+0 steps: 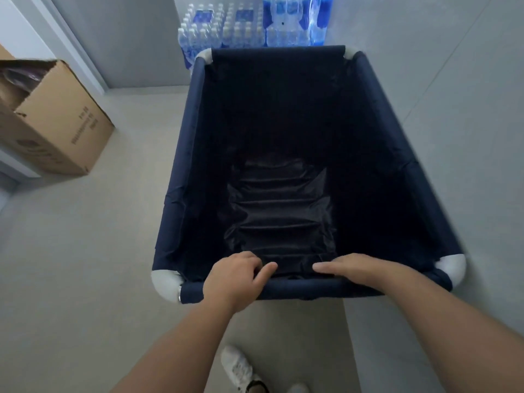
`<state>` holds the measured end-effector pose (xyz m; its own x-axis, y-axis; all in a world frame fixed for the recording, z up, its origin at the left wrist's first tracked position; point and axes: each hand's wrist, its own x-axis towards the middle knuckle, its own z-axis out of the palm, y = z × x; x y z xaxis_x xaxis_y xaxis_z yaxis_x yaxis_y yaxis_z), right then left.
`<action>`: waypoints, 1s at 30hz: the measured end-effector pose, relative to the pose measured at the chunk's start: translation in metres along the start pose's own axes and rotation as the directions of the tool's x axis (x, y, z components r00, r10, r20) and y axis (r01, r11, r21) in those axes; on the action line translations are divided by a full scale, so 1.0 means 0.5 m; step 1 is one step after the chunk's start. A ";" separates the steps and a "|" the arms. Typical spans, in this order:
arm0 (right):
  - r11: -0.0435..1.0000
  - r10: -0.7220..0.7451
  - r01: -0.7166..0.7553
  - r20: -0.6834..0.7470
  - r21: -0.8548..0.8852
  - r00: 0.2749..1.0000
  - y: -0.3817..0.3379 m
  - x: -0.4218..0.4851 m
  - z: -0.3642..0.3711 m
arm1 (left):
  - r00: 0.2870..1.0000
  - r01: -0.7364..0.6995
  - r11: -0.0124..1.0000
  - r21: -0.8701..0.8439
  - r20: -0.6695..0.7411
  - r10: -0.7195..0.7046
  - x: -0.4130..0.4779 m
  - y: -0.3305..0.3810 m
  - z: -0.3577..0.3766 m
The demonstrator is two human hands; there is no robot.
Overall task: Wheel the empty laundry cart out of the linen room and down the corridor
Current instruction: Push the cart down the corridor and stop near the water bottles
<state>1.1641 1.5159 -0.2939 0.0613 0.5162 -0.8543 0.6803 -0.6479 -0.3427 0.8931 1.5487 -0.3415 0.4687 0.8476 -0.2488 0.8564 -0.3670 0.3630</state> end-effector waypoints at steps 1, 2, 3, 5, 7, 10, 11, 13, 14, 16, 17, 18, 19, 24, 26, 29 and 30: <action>0.993 0.030 -0.027 -0.021 0.111 0.999 0.000 0.006 -0.008 | 0.999 0.037 0.999 -0.038 -0.035 -0.038 0.002 0.000 -0.001; 0.988 0.053 -0.044 -0.060 0.150 0.997 -0.002 0.014 -0.012 | 0.996 0.062 0.997 -0.056 -0.068 -0.065 0.005 0.001 -0.002; 0.992 0.066 -0.053 -0.109 0.117 0.992 -0.002 0.026 -0.013 | 0.992 0.080 0.996 -0.048 -0.090 -0.084 0.010 0.000 -0.002; 0.996 0.067 -0.077 -0.206 -0.040 0.976 -0.002 0.048 0.000 | 0.989 0.107 0.994 -0.011 -0.106 -0.107 0.020 -0.003 0.005; 0.974 0.069 -0.127 -0.289 -0.187 0.955 -0.006 0.061 0.025 | 0.987 0.118 0.993 0.015 -0.110 -0.115 0.029 -0.006 0.008; 0.935 0.024 -0.142 -0.344 -0.323 0.939 -0.015 0.072 0.038 | 0.988 0.106 0.993 0.054 -0.119 -0.099 0.044 -0.010 0.008; 0.929 0.021 -0.140 -0.329 -0.343 0.944 -0.017 0.073 0.036 | 0.989 0.101 0.993 0.062 -0.115 -0.094 0.049 -0.012 0.009; 0.915 0.012 -0.128 -0.290 -0.384 0.957 -0.021 0.078 0.030 | 0.990 0.100 0.992 0.070 -0.111 -0.092 0.057 -0.014 0.006; 0.906 0.006 -0.121 -0.274 -0.407 0.962 -0.023 0.082 0.026 | 0.989 0.102 0.992 0.067 -0.112 -0.094 0.061 -0.014 0.004; 0.893 0.007 -0.115 -0.243 -0.435 0.970 -0.026 0.092 0.018 | 0.989 0.099 0.993 0.063 -0.112 -0.092 0.069 -0.017 0.003; 0.887 0.006 -0.110 -0.226 -0.448 0.974 -0.028 0.099 0.014 | 0.990 0.093 0.994 0.064 -0.113 -0.085 0.073 -0.019 0.003; 0.885 -0.002 -0.096 -0.209 -0.456 0.978 -0.028 0.105 0.010 | 0.991 0.085 0.994 0.064 -0.111 -0.078 0.076 -0.019 0.003; 0.887 -0.017 -0.075 -0.194 -0.455 0.981 -0.027 0.111 0.007 | 0.991 0.081 0.995 0.063 -0.108 -0.074 0.078 -0.020 0.003; 0.934 0.013 -0.056 -0.122 -0.354 0.992 -0.026 0.133 -0.007 | 0.992 0.060 0.996 0.066 -0.118 -0.052 0.083 -0.021 0.003; 0.939 0.049 -0.076 -0.087 -0.334 0.995 -0.032 0.136 -0.009 | 0.991 0.052 0.997 0.062 -0.125 -0.044 0.083 -0.021 0.002; 0.949 0.084 -0.096 -0.052 -0.301 0.995 -0.041 0.129 -0.014 | 0.991 0.047 0.997 0.063 -0.128 -0.039 0.083 -0.022 0.002; 0.952 0.087 -0.096 -0.044 -0.291 0.995 -0.044 0.126 -0.015 | 0.991 0.041 0.997 0.068 -0.131 -0.032 0.083 -0.022 0.002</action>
<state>1.1584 1.5666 -0.3375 0.1522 0.4817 -0.8630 0.8543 -0.5033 -0.1302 0.9033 1.5875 -0.3566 0.4088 0.9017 -0.1406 0.8876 -0.3571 0.2909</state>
